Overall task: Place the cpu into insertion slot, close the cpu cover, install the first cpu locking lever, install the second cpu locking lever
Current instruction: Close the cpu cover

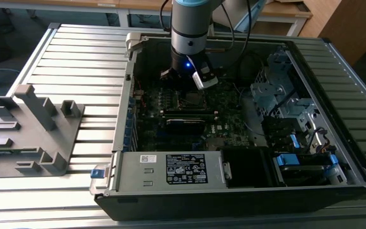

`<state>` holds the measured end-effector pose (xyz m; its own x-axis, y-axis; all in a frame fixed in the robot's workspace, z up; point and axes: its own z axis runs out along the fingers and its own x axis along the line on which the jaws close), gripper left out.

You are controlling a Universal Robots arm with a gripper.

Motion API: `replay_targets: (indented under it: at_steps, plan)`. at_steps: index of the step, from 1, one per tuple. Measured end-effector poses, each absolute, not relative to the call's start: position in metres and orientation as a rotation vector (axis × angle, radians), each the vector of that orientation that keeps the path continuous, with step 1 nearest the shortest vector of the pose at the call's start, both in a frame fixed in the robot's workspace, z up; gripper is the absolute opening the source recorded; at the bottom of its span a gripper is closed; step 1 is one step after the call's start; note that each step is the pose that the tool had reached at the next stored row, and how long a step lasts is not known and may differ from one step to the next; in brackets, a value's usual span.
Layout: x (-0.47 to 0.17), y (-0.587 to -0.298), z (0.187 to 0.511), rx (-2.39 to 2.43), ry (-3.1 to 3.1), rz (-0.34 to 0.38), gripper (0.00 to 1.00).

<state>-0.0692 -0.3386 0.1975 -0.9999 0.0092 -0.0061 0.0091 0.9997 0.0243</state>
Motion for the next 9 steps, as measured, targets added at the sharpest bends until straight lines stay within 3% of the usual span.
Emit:
replay_targets:
  at_steps: [9]
  plan:
    - [-0.0692, -0.3386, 0.206, 0.014, 3.135, 0.039, 0.1]
